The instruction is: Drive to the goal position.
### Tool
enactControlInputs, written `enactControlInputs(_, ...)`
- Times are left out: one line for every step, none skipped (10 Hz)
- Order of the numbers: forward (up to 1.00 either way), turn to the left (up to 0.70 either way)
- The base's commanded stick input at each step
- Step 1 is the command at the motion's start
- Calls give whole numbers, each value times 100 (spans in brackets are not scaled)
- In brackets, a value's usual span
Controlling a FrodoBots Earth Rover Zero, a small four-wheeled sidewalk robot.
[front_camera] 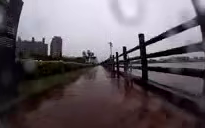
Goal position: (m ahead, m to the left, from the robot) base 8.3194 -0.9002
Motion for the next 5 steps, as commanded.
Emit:
enactControlInputs(100, 0)
enactControlInputs(100, 0)
enactControlInputs(100, 0)
enactControlInputs(100, 0)
enactControlInputs(100, 0)
